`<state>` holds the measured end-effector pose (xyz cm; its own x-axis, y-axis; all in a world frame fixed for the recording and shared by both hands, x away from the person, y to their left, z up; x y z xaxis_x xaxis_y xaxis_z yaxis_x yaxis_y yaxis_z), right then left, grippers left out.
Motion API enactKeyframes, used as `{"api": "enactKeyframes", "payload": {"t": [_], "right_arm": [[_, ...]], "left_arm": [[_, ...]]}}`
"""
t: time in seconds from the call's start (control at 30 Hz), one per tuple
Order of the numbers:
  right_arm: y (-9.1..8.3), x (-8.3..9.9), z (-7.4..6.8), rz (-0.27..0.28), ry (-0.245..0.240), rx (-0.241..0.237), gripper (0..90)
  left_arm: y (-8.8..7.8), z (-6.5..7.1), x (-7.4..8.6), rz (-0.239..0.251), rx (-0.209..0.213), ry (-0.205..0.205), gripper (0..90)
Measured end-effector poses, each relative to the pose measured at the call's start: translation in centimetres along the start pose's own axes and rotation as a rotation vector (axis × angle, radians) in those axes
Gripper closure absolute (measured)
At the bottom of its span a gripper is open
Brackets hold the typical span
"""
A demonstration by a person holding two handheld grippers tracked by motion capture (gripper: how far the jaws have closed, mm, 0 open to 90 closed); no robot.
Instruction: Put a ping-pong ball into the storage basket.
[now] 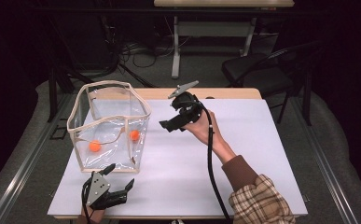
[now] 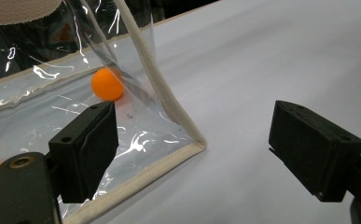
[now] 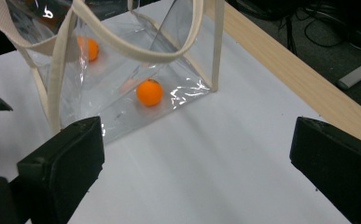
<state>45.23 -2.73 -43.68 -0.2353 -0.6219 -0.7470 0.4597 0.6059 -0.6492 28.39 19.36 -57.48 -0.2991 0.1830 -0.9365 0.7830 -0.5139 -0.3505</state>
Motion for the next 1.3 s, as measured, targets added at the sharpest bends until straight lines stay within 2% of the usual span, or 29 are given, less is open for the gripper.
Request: {"api": "enactKeyframes", "payload": {"t": [0.17,0.5,0.8,1.03,1.3], "right_arm": [[-0.3,1.7,-0.5,-0.003,0.009,-0.005,1.7],[-0.5,5.5,-1.3,-0.042,0.023,-0.011,0.4],[-1.4,8.3,-1.9,-0.024,0.047,0.007,0.3],[-2.1,10.8,-2.5,-0.046,0.058,0.013,0.3],[-3.2,13.3,-3.0,-0.038,0.086,0.024,1.0]], "left_arm": [[0.0,0.0,0.0,0.0,-0.002,0.003,15.9],[0.1,0.0,0.1,-0.007,-0.002,0.008,15.9],[0.1,0.0,0.0,-0.006,-0.003,0.009,15.9],[0.2,0.1,0.1,-0.008,-0.003,0.008,15.9],[0.3,0.1,0.1,-0.01,-0.007,0.009,15.9]]}}
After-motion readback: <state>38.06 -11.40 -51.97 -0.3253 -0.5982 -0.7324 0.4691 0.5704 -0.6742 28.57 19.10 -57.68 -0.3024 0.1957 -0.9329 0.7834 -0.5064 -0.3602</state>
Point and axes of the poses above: each handheld gripper's, and its own axes: y roughly forward along the jaws, x roughly out of its underside, z roughly to its right, the point moved 6 cm from there along y, roughly forward along the jaws, and after that the axes turned 9 degrees about -y, right-handed, at the moved point
